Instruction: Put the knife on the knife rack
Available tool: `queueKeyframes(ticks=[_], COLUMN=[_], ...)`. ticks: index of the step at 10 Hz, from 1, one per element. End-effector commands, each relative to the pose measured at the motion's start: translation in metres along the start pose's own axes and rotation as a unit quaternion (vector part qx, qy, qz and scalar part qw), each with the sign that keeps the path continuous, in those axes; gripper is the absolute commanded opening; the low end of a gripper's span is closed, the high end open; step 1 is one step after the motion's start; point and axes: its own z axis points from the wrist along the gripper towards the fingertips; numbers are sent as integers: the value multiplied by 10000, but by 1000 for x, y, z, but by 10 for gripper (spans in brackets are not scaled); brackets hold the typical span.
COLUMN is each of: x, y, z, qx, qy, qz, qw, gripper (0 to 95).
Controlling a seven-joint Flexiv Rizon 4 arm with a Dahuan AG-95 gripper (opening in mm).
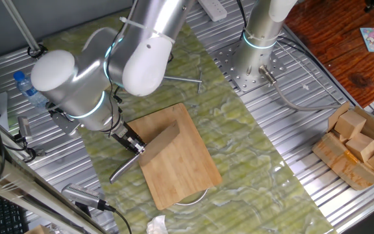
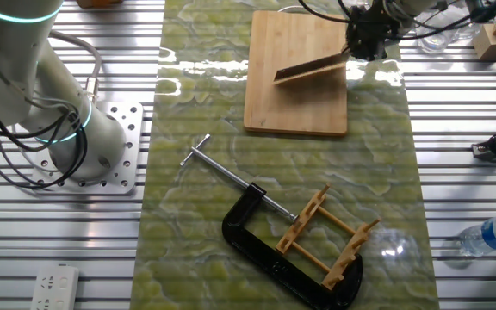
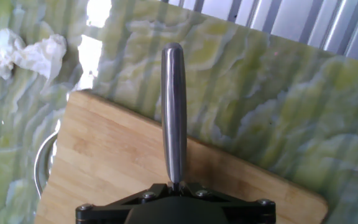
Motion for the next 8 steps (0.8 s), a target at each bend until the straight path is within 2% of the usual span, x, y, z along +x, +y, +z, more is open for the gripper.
queueKeyframes(ticks=[1,3,4,7,8], x=[3,9,13,25,31], y=[0,-4,-8,-17,-21], z=[-2,-6,-10,-21,-28], qx=[55,210,314,355,365], qy=[14,116,218,380,475], qz=[-231,-847,-1223,-1832,-2153], qw=[9997,9961,9918,9817,9747], gripper=[0,0,0,0,0])
